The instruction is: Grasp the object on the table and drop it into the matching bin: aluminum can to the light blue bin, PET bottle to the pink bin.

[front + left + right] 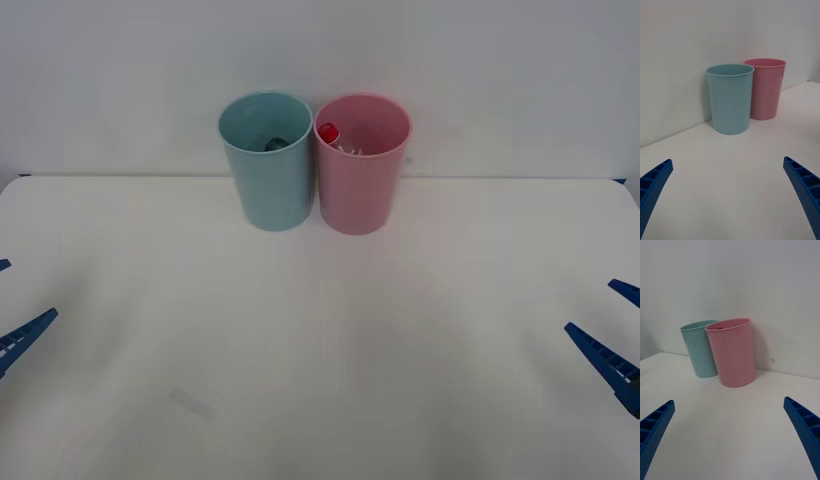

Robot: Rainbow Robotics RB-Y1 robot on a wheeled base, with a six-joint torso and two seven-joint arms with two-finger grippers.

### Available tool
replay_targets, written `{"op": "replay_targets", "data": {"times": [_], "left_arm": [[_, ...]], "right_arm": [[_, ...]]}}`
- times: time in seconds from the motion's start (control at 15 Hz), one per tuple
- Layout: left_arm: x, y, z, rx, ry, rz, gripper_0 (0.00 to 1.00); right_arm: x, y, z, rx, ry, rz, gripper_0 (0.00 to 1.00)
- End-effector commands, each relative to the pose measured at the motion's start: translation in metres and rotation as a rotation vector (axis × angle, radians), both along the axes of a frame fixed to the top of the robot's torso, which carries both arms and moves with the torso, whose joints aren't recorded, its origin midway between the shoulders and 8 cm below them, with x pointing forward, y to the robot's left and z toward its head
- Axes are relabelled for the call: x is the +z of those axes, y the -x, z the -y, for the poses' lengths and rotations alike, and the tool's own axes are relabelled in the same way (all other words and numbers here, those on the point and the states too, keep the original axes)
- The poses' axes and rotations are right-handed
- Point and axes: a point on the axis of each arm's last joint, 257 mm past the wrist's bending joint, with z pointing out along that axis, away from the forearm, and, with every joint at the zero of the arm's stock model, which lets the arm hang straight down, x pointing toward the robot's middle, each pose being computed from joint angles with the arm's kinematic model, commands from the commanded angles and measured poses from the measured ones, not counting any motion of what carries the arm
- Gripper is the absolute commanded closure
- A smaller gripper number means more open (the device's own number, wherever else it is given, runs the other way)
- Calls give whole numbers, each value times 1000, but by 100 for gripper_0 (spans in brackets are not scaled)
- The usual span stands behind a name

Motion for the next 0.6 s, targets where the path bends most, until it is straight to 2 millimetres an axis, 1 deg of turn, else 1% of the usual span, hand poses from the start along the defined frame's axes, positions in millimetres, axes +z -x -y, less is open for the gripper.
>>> {"op": "replay_targets", "data": {"times": [0.07, 0.6], "left_arm": [[0, 0, 0, 0, 0, 0, 0], [0, 0, 0, 0, 0, 0, 0]], "right_arm": [[0, 0, 0, 0, 0, 0, 0], [0, 0, 0, 0, 0, 0, 0]]}}
